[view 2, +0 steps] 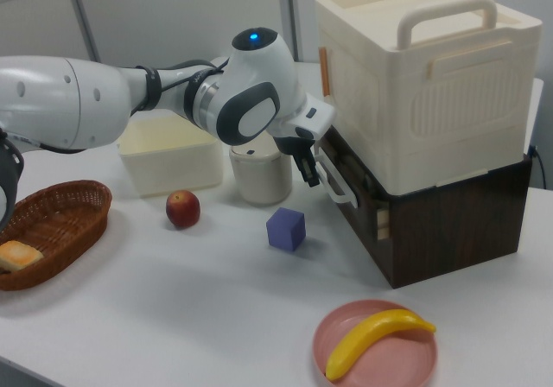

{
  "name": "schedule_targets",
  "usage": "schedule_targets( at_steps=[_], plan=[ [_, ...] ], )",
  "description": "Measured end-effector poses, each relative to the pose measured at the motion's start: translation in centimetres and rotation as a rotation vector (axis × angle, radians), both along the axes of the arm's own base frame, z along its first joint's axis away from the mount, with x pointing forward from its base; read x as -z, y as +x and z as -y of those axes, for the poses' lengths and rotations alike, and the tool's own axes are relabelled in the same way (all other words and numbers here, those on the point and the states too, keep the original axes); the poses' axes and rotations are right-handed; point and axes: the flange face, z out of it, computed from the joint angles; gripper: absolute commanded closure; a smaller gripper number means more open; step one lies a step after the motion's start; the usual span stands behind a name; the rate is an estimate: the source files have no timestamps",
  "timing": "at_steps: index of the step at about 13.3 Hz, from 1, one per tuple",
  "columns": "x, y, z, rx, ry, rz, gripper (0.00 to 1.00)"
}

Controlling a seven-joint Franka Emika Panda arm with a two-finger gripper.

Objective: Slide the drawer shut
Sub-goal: 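Keep pushing the drawer front until flush with the cabinet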

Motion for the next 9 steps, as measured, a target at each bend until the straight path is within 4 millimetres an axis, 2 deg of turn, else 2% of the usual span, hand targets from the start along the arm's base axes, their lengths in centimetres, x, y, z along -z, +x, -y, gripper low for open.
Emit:
schedule_targets(
  at_steps=[5, 9],
  plan=[
    [0.53, 0.46, 0.32, 0.003, -0.002, -0.003, 1.00],
    [0.10, 0.64, 0.99, 0.011, -0.006, 0.008, 1.00]
  ],
)
